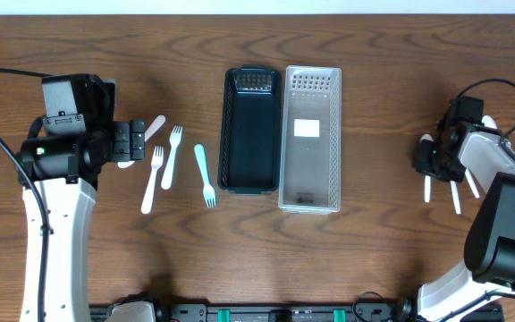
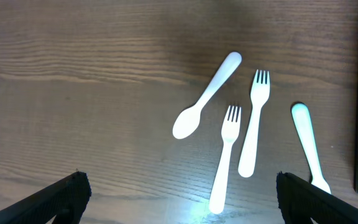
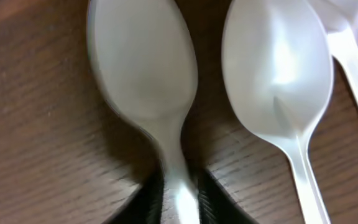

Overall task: Pack container
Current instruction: 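Grasp a white spoon with the right gripper and drop it in the clear tray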

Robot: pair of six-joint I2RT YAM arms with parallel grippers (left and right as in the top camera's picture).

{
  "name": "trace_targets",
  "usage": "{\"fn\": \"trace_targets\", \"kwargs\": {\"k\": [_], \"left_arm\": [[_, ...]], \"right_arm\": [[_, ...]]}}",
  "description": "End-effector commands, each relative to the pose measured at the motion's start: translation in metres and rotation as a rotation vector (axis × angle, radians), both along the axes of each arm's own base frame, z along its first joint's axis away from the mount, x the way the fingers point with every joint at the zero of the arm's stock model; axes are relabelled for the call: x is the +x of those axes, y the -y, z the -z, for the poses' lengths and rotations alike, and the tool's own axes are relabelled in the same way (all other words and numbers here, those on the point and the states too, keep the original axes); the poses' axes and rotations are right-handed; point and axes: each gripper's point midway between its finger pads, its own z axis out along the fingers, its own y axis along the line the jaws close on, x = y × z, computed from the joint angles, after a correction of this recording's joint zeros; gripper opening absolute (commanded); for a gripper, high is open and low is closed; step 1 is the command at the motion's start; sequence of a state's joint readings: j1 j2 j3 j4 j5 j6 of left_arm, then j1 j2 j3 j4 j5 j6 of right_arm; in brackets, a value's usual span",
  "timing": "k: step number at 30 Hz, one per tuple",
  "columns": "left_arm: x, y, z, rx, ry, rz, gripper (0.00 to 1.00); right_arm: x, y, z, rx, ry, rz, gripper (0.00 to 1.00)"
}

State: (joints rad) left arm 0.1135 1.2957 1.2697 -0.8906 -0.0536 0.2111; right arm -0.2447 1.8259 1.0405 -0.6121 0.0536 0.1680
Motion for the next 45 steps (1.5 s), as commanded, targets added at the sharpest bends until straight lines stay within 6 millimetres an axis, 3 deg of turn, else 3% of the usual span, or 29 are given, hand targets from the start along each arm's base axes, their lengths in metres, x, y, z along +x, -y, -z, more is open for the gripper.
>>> {"fn": "trace_targets", "kwargs": {"k": [1,6,10,12,13,16,19,21,25,29,33,36,37,38,39,43,45], "left_arm": [[0.0,-0.004,-0.007,0.018,0.014,-0.002,0.98],[0.0,-0.004,-0.007,0.018,0.014,-0.002,0.98],[0.0,-0.004,-0.007,0.018,0.014,-0.002,0.98],[0.0,-0.004,-0.007,0.018,0.014,-0.002,0.98],[0.001,-0.004,-0.007,0.018,0.014,-0.002,0.98],[0.001,-0.004,-0.008,0.019,0.018,-0.002,0.98],[0.004,-0.004,-0.009,0.02,0.03,-0.002,0.98],[0.004,-0.004,-0.01,0.02,0.033,-0.002,0.98],[0.004,-0.004,-0.01,0.02,0.033,-0.001,0.98],[0.004,-0.004,-0.01,0.02,0.033,-0.002,0.98],[0.004,-0.004,-0.01,0.02,0.033,-0.002,0.98],[0.004,-0.004,-0.01,0.019,0.032,-0.002,0.98],[0.004,-0.004,-0.01,0.019,0.032,-0.002,0.98],[0.004,-0.004,-0.009,0.019,0.029,-0.002,0.98],[0.003,-0.004,-0.009,0.019,0.029,-0.002,0.98],[0.004,-0.004,-0.009,0.019,0.029,-0.002,0.98],[0.004,-0.004,-0.009,0.019,0.029,-0.002,0.98]], "right_arm": [[0.001,0.004,0.002,-0.008,-0.007,0.01,0.01],[0.007,0.001,-0.006,0.012,0.015,0.005,0.01],[0.024,-0.017,-0.044,0.093,0.1,-0.027,0.01],[0.039,-0.039,-0.077,0.172,0.187,-0.076,0.01],[0.049,-0.057,-0.103,0.22,0.255,-0.125,0.01],[0.065,-0.094,-0.147,0.264,0.377,-0.23,0.01],[0.071,-0.134,-0.173,0.283,0.451,-0.301,0.01],[0.068,-0.167,-0.174,0.313,0.447,-0.352,0.01],[0.059,-0.208,-0.154,0.284,0.38,-0.404,0.01],[0.057,-0.224,-0.121,0.187,0.304,-0.4,0.01],[0.055,-0.257,-0.094,0.263,0.25,-0.467,0.01],[0.054,-0.263,-0.078,0.235,0.223,-0.481,0.02],[0.055,-0.262,-0.075,0.227,0.22,-0.476,0.18],[0.056,-0.262,-0.075,0.225,0.223,-0.475,0.48],[0.058,-0.263,-0.077,0.227,0.236,-0.475,0.63],[0.073,-0.257,-0.109,0.191,0.324,-0.503,0.63],[0.082,-0.24,-0.136,0.125,0.389,-0.469,0.66]]}}
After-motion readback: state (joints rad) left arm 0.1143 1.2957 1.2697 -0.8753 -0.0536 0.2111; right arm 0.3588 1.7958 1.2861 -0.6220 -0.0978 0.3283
